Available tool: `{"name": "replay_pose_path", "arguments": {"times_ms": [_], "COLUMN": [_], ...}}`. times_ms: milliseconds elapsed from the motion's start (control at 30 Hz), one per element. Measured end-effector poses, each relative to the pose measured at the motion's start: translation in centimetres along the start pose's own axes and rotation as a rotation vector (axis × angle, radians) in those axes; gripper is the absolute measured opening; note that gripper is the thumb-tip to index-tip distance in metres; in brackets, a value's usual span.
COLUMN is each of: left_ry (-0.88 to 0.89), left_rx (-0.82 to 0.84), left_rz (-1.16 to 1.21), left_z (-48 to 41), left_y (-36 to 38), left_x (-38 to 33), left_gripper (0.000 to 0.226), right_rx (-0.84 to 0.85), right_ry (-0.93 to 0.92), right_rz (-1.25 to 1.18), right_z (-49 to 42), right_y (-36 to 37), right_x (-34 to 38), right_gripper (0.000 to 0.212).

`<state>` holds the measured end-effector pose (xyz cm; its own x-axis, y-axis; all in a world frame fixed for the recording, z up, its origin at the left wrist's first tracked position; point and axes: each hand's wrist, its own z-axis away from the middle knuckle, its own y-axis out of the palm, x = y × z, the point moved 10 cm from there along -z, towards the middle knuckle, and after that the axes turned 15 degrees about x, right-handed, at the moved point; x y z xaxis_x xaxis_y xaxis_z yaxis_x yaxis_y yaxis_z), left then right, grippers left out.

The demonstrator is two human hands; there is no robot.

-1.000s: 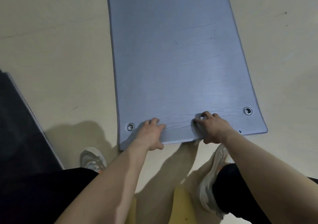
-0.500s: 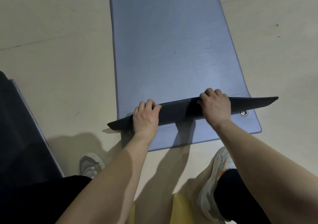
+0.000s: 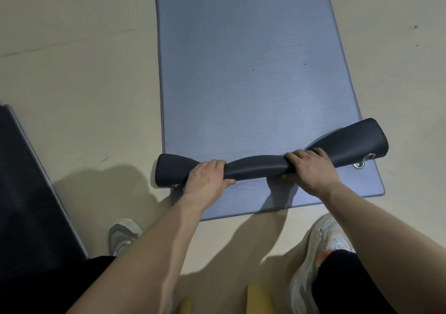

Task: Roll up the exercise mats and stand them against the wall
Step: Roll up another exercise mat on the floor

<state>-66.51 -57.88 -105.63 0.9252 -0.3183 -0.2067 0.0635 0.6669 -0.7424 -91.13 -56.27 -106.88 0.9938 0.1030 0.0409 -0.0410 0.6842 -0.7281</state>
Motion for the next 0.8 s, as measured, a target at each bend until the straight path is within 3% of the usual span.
{"name": "replay_pose_path", "arguments": {"times_ms": [167,333,367,433,500,600,667,700,800], "left_ry": [-0.062,-0.139,-0.156,-0.125,-0.026,0.016,0.027,0.042,0.121], "left_rx": [0.188,0.379,0.295,-0.144,-0.367,-0.205,-0.227,-0.228,-0.226], "left_rz": [-0.008,0.101,0.049,-0.07,-0.101,-0.224,-0.255,-0.244,-0.23], "left_z": [0.2,-2.4,-2.9,-2.2,-0.3,-1.8,-3.6,-4.4,-5.8], "left_y": [-4.4,-4.5,-4.7,-6.9,-5.8,-1.2,-1.6,-2.1,-3.8], "left_x": [3.3,5.7,5.4,3.1,0.1,-0.9,0.2,0.8,1.1], "left_gripper": [0.055,0.053,0.048,0.037,0.048,0.09,0.094,0.091,0.08], "right_rx": [0.146,0.289,0.31,0.322,0.246,-0.166,-0.448,-0.478,-0.337], "right_ry": [-0.028,0.0,0.007,0.024,0.045,0.033,-0.005,-0.043,-0.07], "right_rz": [-0.08,-0.115,-0.121,-0.14,-0.111,-0.058,-0.052,-0.029,0.116], "right_z": [0.2,-2.7,-3.5,-5.2,-6.6,-6.0,-3.3,-2.4,-2.8], "right_y": [-3.2,-3.9,-3.8,-3.7,-4.7,-7.7,-7.9,-6.6,-2.2], "right_x": [1.3,2.1,2.0,1.2,0.6,1.4,2.8,3.5,3.9], "right_gripper": [0.053,0.057,0.056,0.055,0.056,0.055,0.052,0.056,0.092]}}
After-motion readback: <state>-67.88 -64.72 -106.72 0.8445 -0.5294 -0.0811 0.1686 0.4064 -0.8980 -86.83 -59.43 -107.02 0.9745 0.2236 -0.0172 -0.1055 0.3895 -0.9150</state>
